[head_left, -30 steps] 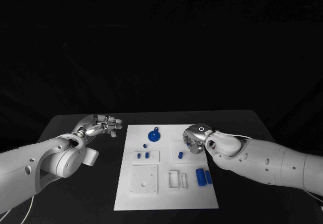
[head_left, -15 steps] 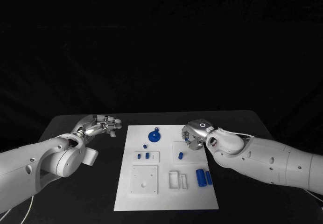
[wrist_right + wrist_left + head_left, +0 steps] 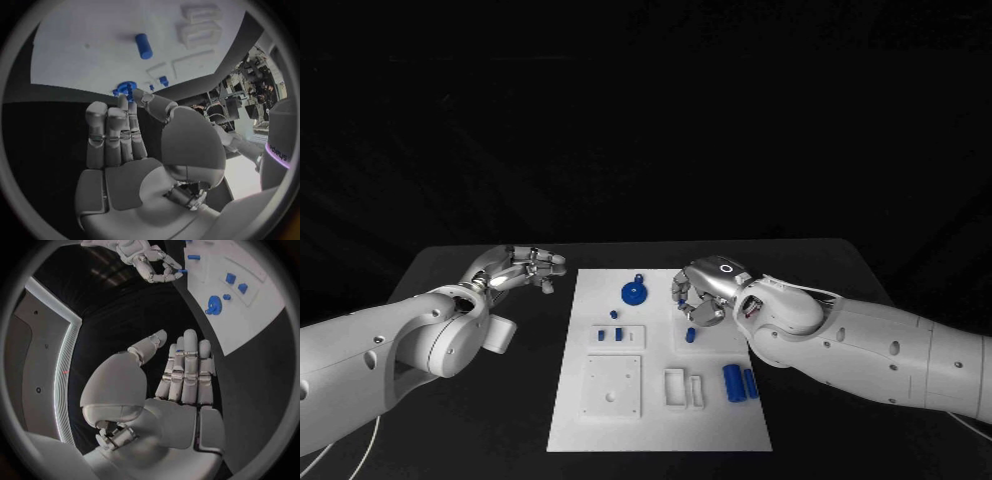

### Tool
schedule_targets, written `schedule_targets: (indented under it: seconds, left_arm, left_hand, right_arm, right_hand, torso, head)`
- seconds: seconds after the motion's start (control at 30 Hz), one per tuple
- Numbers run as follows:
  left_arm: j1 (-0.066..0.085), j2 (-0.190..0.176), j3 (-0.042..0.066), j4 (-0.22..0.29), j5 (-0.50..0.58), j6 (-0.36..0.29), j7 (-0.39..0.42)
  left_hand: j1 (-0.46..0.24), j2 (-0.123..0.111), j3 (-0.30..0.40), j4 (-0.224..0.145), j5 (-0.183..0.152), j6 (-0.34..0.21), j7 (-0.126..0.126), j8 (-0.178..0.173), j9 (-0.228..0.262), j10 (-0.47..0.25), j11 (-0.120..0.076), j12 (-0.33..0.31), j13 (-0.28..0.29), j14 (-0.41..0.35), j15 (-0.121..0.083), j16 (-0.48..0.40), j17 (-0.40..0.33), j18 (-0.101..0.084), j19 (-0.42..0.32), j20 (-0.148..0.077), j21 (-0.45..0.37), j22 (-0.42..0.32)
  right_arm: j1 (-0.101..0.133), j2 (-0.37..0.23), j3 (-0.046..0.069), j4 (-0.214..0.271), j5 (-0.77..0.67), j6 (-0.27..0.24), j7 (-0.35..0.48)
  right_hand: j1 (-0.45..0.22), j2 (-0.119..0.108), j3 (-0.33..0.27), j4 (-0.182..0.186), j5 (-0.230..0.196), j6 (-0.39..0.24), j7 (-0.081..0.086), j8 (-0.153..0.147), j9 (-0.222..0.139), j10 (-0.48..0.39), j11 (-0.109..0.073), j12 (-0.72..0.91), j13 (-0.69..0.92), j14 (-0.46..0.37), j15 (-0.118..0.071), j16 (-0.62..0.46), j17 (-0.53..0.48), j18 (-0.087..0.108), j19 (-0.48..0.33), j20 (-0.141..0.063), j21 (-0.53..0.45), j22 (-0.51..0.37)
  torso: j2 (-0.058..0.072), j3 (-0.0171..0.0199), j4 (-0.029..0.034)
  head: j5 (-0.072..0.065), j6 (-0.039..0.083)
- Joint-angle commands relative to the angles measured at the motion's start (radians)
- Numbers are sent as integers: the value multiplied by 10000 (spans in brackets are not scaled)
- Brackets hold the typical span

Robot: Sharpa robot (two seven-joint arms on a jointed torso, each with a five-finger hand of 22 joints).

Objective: Assemble the parts on the task board

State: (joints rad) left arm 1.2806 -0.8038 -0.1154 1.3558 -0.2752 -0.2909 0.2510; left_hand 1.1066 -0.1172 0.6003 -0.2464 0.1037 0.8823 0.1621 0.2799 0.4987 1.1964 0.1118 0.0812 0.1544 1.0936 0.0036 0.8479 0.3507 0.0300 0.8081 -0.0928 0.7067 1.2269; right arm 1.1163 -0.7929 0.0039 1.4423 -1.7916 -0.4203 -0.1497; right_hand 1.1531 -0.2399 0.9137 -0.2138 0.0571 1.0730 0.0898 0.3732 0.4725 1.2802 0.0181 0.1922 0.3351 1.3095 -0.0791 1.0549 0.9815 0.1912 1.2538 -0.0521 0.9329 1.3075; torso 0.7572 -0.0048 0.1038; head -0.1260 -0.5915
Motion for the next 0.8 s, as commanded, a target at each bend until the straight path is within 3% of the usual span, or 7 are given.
schedule_targets:
  seconds: [0.03,0.27,0.5,0.6,0.8]
  left_arm:
    - [7,41,7,30,128,-22,163]
    - [8,90,7,31,156,-69,158]
    - [8,107,7,55,174,-102,164]
    - [9,127,6,49,178,-114,158]
    - [9,176,6,60,235,-137,157]
  left_hand:
    - [-31,45,-64,-23,-13,-68,15,38,-13,-10,21,-57,-4,62,26,-55,16,119,47,8,-66,7]
    - [-34,51,-67,-22,-12,-70,16,41,-15,-6,19,-54,-2,72,24,-64,26,121,55,8,-71,8]
    - [-36,52,-69,-22,-11,-71,15,44,-16,-3,17,-51,-1,79,23,-72,34,122,62,7,-76,9]
    - [-36,52,-69,-22,-11,-72,16,45,-16,-2,16,-50,0,82,22,-75,37,122,64,6,-78,9]
    - [-36,56,-69,-21,-9,-70,15,49,-17,2,15,-46,1,87,21,-82,44,124,70,5,-83,10]
  right_arm:
    - [-5,112,1,243,815,-328,532]
    - [-68,506,-4,464,938,-337,672]
    - [-446,964,-83,345,616,-346,723]
    - [-573,1139,-170,253,509,-307,735]
    - [-746,1442,-512,144,249,-261,739]
  right_hand:
    - [-20,-36,52,-1,72,87,13,31,4,549,45,28,24,0,-89,-40,14,706,10,-54,57,170]
    - [-42,11,15,-21,164,70,21,9,3,539,52,-9,42,-5,-82,-58,17,706,18,-74,57,169]
    - [-48,39,-11,-47,201,61,25,-2,3,535,55,-30,53,-6,-79,-69,18,706,17,-83,54,168]
    - [-47,43,-15,-53,205,60,26,-3,3,535,55,-33,55,-6,-79,-71,19,706,18,-85,54,168]
    - [-45,55,-27,-70,219,61,26,-6,5,537,56,-42,62,-4,-78,-74,20,706,20,-90,56,169]
  torso:
    - [4,-3,25]
    - [11,-16,25]
    - [17,-36,19]
    - [13,-25,19]
    - [15,-17,22]
  head:
    - [119,10]
    - [480,-65]
    - [769,-173]
    - [865,-215]
    - [975,-288]
